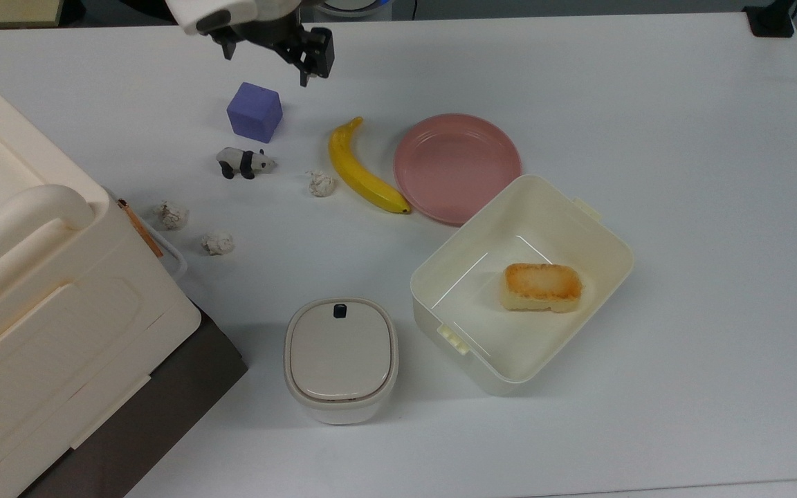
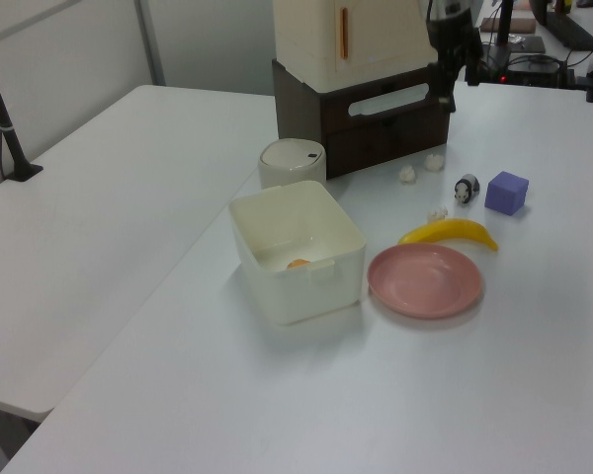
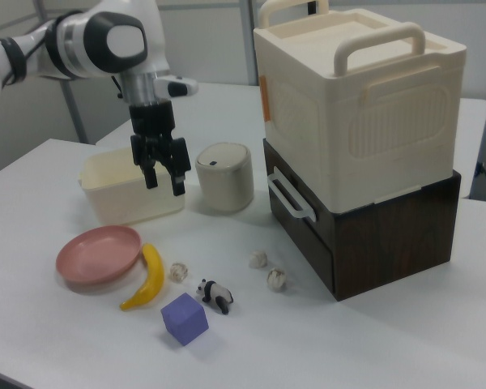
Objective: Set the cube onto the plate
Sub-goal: 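Move the open gripper over the purple cube and lower onto it, then close the gripper on the purple cube and lift it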
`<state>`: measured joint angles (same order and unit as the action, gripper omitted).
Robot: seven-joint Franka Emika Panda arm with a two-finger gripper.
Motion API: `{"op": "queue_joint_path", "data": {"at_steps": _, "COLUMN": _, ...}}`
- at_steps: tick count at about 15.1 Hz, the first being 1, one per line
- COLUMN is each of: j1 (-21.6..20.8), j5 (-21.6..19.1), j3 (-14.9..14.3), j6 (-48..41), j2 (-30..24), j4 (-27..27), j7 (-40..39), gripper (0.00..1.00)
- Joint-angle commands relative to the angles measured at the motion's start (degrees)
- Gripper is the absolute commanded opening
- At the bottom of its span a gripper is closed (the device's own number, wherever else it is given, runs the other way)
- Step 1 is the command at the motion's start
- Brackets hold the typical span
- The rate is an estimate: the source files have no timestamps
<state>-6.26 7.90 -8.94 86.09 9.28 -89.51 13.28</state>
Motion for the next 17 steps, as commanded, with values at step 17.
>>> {"op": "queue_joint_path", "data": {"at_steps": 17, "j1": 0.5, "j5": 4.5, "j3": -0.3, "j6": 22.5, "j2": -9.8, "j4": -33.6, "j7": 8.5, "gripper": 1.0}}
